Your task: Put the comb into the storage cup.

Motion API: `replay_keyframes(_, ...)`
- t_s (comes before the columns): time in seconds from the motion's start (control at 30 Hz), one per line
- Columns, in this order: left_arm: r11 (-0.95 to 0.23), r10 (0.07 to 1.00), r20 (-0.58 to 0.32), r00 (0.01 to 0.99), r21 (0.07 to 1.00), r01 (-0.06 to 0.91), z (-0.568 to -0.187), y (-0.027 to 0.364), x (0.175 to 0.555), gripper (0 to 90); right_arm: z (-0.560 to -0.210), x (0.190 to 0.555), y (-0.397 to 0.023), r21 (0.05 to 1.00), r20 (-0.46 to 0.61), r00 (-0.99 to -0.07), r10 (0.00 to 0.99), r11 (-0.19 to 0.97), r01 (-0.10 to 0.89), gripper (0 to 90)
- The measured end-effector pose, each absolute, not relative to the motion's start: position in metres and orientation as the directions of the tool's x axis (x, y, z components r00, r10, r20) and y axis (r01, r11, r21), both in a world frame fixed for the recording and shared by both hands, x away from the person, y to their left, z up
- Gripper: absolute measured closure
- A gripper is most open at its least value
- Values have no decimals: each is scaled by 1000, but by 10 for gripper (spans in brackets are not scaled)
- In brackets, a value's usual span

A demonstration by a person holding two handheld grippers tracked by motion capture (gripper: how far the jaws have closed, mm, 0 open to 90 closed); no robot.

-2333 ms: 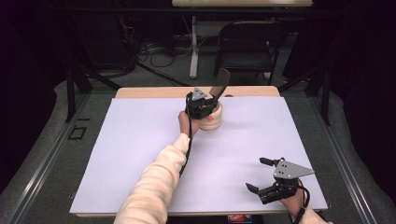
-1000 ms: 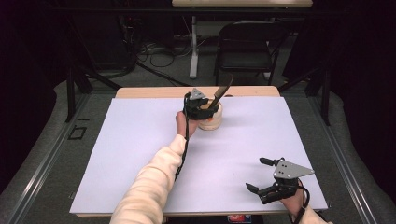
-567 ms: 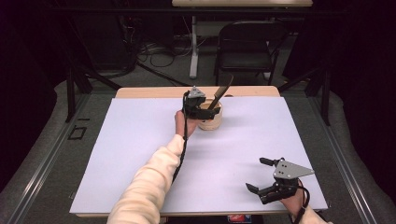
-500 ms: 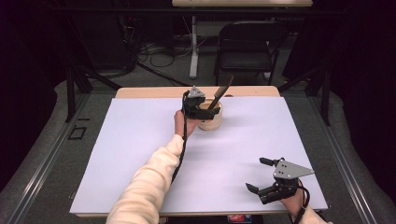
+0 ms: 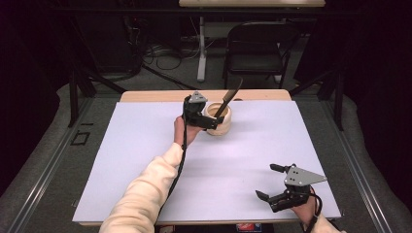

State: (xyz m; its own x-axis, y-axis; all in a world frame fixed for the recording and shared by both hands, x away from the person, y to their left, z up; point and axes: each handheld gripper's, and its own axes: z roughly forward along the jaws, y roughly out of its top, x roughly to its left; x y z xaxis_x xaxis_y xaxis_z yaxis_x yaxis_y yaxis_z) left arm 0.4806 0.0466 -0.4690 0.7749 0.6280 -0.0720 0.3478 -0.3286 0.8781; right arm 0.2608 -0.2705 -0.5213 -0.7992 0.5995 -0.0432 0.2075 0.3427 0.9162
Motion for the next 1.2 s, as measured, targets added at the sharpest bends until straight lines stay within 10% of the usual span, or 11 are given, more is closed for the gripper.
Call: replay_keyframes(1.2,-330,693,-21,721,880,342,-485,124,420,0,-522,261,-270,912,-37,-799,601,346,219,0)
